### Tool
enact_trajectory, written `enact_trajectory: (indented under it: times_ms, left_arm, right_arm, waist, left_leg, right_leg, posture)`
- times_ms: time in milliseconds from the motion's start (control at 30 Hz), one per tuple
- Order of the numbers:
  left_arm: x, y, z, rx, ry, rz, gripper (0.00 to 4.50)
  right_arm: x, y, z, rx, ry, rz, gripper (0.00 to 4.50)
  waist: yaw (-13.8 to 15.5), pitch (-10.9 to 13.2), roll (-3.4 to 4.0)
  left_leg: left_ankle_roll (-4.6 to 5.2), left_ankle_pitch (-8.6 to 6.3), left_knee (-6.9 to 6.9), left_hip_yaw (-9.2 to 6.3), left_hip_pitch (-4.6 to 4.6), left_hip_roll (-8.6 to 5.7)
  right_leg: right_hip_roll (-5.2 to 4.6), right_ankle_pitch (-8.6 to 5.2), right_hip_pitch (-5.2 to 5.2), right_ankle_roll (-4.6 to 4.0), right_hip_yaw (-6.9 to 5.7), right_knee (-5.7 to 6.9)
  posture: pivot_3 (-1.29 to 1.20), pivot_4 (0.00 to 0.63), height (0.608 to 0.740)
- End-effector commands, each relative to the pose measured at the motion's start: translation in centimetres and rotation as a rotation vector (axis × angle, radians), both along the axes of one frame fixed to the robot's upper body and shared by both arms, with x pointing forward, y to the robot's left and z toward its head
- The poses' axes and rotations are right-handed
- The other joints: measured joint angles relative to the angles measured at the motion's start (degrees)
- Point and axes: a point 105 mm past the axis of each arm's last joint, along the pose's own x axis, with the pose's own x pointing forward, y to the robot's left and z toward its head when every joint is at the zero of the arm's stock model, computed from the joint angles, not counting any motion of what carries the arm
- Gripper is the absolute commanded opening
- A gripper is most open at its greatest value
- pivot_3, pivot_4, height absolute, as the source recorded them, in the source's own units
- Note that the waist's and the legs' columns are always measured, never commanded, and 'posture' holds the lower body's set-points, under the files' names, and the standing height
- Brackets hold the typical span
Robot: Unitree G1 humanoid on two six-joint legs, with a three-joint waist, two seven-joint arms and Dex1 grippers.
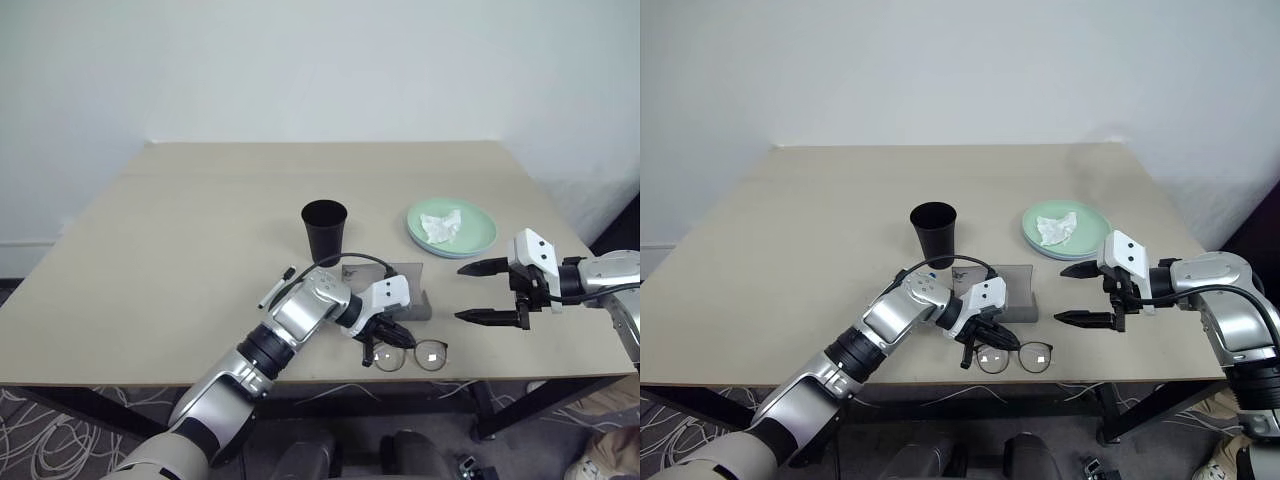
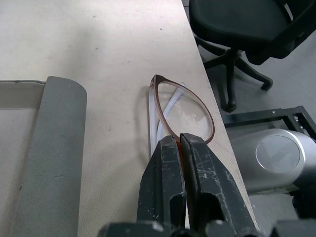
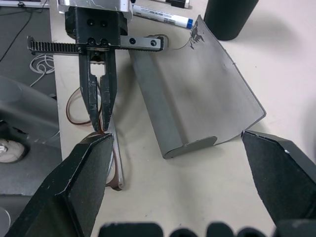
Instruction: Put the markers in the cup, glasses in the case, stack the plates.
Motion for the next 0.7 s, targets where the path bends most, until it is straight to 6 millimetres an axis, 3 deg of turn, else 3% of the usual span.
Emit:
enact_trajectory:
  times_ms: [33,500,700]
  left_arm:
    - [0.1,-0.3,0.8,-0.007,-0.048,-0.03,0.04]
    - [2.1,0.8,5.9,-0.088,-0.112,-0.034,0.04]
    - [2.0,1.1,5.7,-0.082,-0.114,-0.04,0.04]
  right_arm:
    - [0.5,0.1,1.4,-0.005,-0.069,0.0,4.5]
    - [0.9,0.1,1.5,-0.003,-0.075,-0.009,4.5]
    - [1.0,0.3,1.4,0.002,-0.076,-0.009,4.5]
  waist:
    - [0.0,0.0,0.0]
    - [-0.01,0.0,0.0]
    - [0.0,0.0,0.0]
  left_leg:
    - [0.0,0.0,0.0,0.0,0.0,0.0]
    - [0.01,-0.01,0.01,0.01,0.0,0.0]
    - [0.03,-0.02,0.01,0.0,0.0,0.0]
  right_leg:
    - [0.0,0.0,0.0,0.0,0.0,0.0]
    - [0.0,0.0,-0.01,0.01,-0.01,0.0]
    - [0.0,0.06,-0.03,0.11,-0.02,0.01]
  posture:
    - [0.0,0.0,0.739]
    - [0.0,0.0,0.739]
    - [0.0,0.0,0.739]
